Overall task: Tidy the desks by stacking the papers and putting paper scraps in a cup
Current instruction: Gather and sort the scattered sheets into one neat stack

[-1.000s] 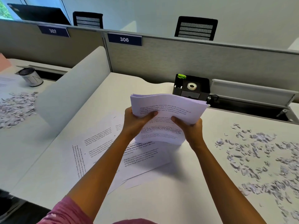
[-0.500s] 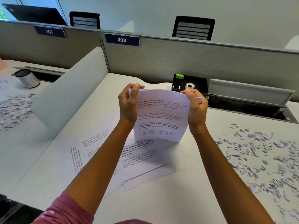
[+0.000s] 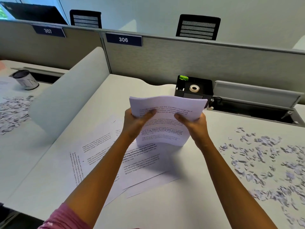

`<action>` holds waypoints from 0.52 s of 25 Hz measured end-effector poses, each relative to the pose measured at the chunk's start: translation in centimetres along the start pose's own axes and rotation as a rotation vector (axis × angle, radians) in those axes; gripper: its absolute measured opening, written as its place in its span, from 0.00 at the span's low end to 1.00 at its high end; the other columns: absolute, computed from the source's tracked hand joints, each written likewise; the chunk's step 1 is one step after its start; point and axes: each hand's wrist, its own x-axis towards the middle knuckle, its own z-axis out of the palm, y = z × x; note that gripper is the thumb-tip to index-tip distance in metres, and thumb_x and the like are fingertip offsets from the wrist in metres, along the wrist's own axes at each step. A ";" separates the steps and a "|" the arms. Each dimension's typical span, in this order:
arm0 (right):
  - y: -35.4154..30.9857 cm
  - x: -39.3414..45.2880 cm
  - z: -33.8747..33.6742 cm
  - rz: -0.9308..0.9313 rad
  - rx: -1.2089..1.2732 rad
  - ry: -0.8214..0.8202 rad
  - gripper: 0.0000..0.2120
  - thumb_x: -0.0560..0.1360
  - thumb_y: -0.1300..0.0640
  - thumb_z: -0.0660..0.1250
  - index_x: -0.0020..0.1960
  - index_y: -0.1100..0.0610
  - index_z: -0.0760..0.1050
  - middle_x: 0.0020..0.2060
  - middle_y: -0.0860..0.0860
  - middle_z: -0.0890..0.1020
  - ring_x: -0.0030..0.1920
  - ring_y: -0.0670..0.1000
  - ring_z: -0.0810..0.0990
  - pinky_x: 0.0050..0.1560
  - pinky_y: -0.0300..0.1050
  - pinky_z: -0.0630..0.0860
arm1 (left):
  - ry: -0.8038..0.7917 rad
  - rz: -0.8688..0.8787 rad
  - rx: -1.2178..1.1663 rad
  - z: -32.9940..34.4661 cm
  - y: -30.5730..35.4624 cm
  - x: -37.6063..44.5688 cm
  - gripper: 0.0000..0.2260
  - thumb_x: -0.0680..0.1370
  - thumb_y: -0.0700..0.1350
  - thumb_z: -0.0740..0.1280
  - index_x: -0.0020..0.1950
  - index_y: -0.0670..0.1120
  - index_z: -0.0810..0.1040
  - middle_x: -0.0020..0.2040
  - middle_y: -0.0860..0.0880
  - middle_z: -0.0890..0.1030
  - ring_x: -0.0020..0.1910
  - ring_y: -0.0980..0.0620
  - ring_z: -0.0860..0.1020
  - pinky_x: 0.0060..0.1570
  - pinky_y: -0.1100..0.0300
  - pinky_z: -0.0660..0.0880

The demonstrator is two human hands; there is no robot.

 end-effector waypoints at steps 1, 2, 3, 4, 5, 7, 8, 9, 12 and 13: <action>1.1 -0.2 -0.1 0.021 -0.005 -0.019 0.21 0.69 0.63 0.77 0.61 0.56 0.77 0.51 0.52 0.84 0.49 0.54 0.84 0.46 0.49 0.83 | 0.017 -0.031 -0.001 0.1 -1.1 -0.4 0.15 0.69 0.46 0.77 0.54 0.50 0.81 0.48 0.51 0.84 0.46 0.48 0.84 0.44 0.50 0.83; 2.1 -0.5 -0.1 0.034 0.003 -0.046 0.20 0.70 0.65 0.75 0.60 0.54 0.78 0.52 0.52 0.84 0.50 0.55 0.84 0.48 0.52 0.83 | 0.035 -0.052 -0.011 0.2 -2.1 -0.8 0.16 0.69 0.42 0.78 0.56 0.49 0.81 0.50 0.50 0.85 0.48 0.47 0.84 0.46 0.47 0.83; 3.0 -0.8 -0.1 0.050 0.019 -0.069 0.20 0.71 0.67 0.74 0.59 0.52 0.78 0.52 0.52 0.84 0.52 0.56 0.84 0.50 0.55 0.83 | 0.046 -0.067 -0.022 0.2 -3.0 -1.1 0.17 0.70 0.39 0.77 0.57 0.48 0.81 0.51 0.48 0.85 0.48 0.47 0.84 0.47 0.44 0.82; 3.6 -1.0 -0.2 0.069 0.036 -0.084 0.20 0.71 0.67 0.74 0.59 0.50 0.78 0.53 0.52 0.84 0.53 0.57 0.83 0.52 0.57 0.82 | 0.048 -0.076 -0.025 0.2 -3.7 -1.4 0.17 0.70 0.37 0.77 0.57 0.47 0.81 0.52 0.48 0.84 0.49 0.48 0.84 0.48 0.43 0.82; 4.0 -1.2 -0.1 0.079 0.043 -0.088 0.20 0.72 0.67 0.73 0.59 0.48 0.78 0.53 0.53 0.84 0.54 0.58 0.83 0.53 0.59 0.82 | 0.049 -0.080 -0.020 0.2 -4.1 -1.6 0.17 0.71 0.37 0.76 0.58 0.47 0.80 0.52 0.47 0.84 0.50 0.48 0.83 0.48 0.43 0.82; 4.0 -1.1 0.1 0.074 0.046 -0.093 0.20 0.73 0.67 0.73 0.59 0.49 0.77 0.55 0.55 0.83 0.54 0.57 0.83 0.53 0.59 0.82 | 0.058 -0.065 -0.004 0.3 -4.1 -1.7 0.17 0.71 0.37 0.76 0.58 0.49 0.80 0.52 0.48 0.84 0.50 0.49 0.83 0.48 0.46 0.82; 3.8 -1.0 0.1 0.065 0.046 -0.091 0.20 0.73 0.67 0.73 0.60 0.49 0.77 0.54 0.55 0.83 0.54 0.56 0.83 0.52 0.59 0.82 | 0.065 -0.052 0.007 0.4 -3.8 -1.7 0.17 0.71 0.38 0.76 0.57 0.50 0.80 0.52 0.49 0.84 0.49 0.49 0.83 0.47 0.48 0.83; 3.5 -0.8 0.1 0.057 0.047 -0.084 0.19 0.73 0.66 0.72 0.60 0.50 0.77 0.54 0.54 0.83 0.53 0.56 0.83 0.51 0.57 0.82 | 0.073 -0.040 0.016 0.4 -3.5 -1.5 0.16 0.71 0.38 0.76 0.55 0.53 0.80 0.51 0.50 0.84 0.48 0.50 0.83 0.46 0.52 0.83; 3.7 -0.6 -0.3 0.054 0.073 -0.074 0.20 0.72 0.66 0.73 0.60 0.50 0.77 0.53 0.53 0.84 0.52 0.55 0.83 0.48 0.53 0.83 | 0.063 -0.015 0.025 0.3 -3.4 -1.3 0.16 0.72 0.39 0.75 0.53 0.57 0.79 0.49 0.53 0.83 0.47 0.52 0.83 0.44 0.57 0.82; 4.3 -0.7 -0.5 0.060 0.079 -0.082 0.20 0.72 0.66 0.74 0.60 0.50 0.77 0.53 0.53 0.84 0.52 0.56 0.83 0.48 0.53 0.83 | 0.054 -0.026 0.028 0.2 -3.9 -1.4 0.17 0.71 0.39 0.76 0.53 0.57 0.79 0.50 0.54 0.83 0.47 0.52 0.83 0.45 0.56 0.82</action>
